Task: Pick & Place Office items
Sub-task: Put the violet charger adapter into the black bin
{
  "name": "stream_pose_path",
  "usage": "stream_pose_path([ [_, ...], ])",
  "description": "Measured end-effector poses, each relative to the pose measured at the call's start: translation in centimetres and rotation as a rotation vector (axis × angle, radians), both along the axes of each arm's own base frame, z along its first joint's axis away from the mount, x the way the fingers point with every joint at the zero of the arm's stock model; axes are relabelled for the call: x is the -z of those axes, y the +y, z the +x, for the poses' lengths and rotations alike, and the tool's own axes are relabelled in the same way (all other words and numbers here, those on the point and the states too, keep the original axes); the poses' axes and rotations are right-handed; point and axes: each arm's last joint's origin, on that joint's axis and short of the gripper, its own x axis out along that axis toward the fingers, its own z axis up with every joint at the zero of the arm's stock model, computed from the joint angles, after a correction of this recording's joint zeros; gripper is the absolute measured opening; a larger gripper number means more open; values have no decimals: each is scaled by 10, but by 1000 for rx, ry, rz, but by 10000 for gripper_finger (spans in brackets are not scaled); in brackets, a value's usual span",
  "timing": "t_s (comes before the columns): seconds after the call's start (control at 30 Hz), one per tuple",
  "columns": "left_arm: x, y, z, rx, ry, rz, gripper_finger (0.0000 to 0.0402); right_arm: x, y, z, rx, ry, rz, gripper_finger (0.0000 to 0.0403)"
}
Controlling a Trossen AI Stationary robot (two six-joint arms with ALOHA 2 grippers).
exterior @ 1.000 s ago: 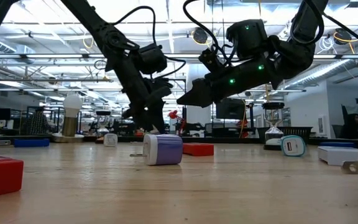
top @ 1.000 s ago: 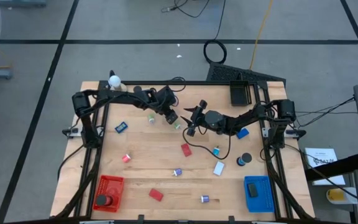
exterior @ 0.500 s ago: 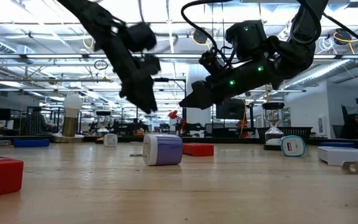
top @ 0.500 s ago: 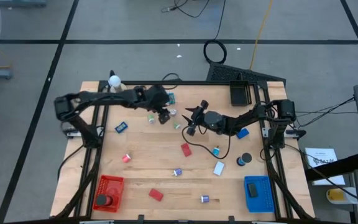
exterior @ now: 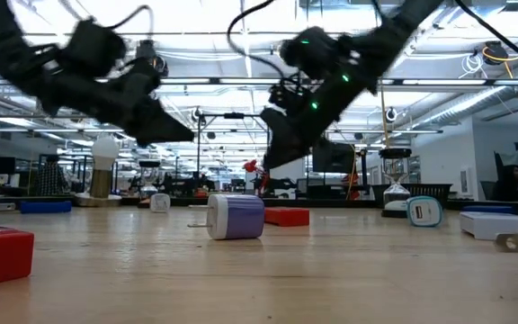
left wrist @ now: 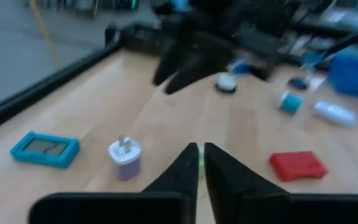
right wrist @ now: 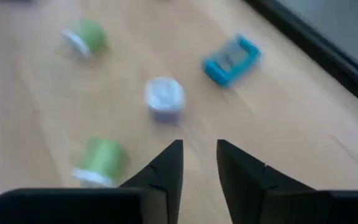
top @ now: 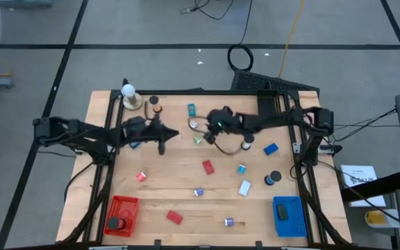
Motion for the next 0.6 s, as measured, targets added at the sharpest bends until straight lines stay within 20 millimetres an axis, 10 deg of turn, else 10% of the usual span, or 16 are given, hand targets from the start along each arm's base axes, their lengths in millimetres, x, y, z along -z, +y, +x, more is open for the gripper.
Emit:
stream_pose_path([
  [0.23,10,-9,-21,19,-99,50,20,-42,-25,43,-65,93,104,143],
  [0.6,11,-9,-21,12,-94,54,26,-7,-48,82,-65,300,181,293],
])
